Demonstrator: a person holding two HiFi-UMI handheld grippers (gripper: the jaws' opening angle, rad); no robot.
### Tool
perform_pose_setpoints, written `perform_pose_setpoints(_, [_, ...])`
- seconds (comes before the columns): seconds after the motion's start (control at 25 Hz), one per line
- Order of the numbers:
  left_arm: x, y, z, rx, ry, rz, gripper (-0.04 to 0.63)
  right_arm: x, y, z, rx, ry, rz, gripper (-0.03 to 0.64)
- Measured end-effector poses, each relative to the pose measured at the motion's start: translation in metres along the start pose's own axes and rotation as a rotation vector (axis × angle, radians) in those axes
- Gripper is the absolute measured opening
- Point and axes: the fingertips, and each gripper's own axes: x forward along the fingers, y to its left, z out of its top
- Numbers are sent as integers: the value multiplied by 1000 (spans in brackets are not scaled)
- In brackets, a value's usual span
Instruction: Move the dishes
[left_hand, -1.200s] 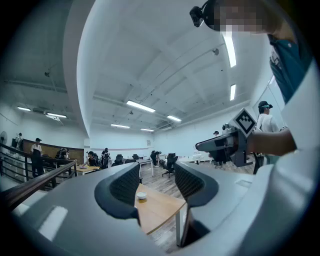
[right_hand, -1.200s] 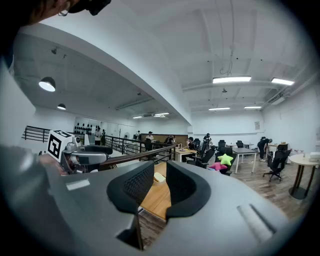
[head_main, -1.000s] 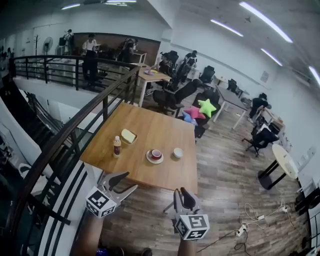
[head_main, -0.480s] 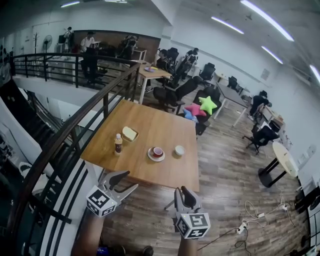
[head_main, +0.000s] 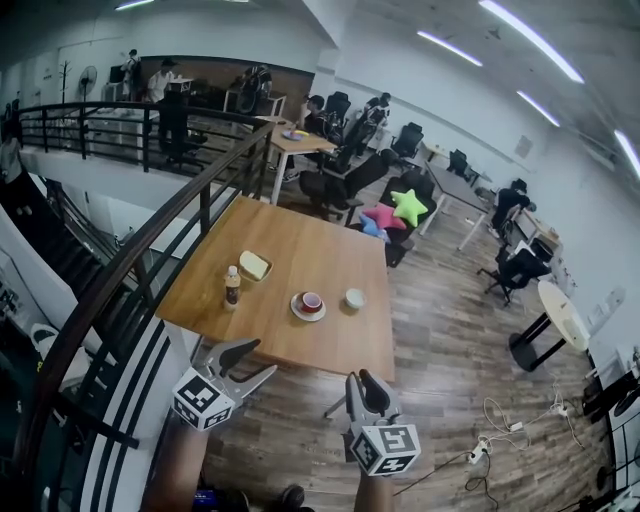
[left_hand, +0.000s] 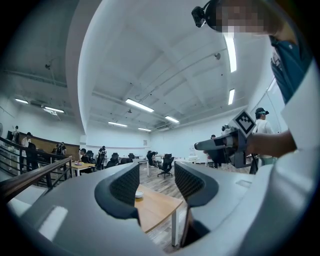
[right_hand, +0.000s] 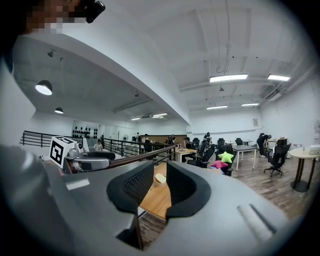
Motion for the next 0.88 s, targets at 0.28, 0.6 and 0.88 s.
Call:
perform_pose_setpoints(0.28, [26, 9, -18, -13, 26, -4, 218, 25, -20, -11, -7, 26, 31, 77])
perform_pose_setpoints(0.6, [75, 35, -29, -17, 62, 54, 218, 76, -74, -7, 0, 21, 76, 77])
perform_pose_setpoints(0.88, [128, 49, -40, -12, 86, 101, 216, 120, -123, 2, -24, 22, 136, 77])
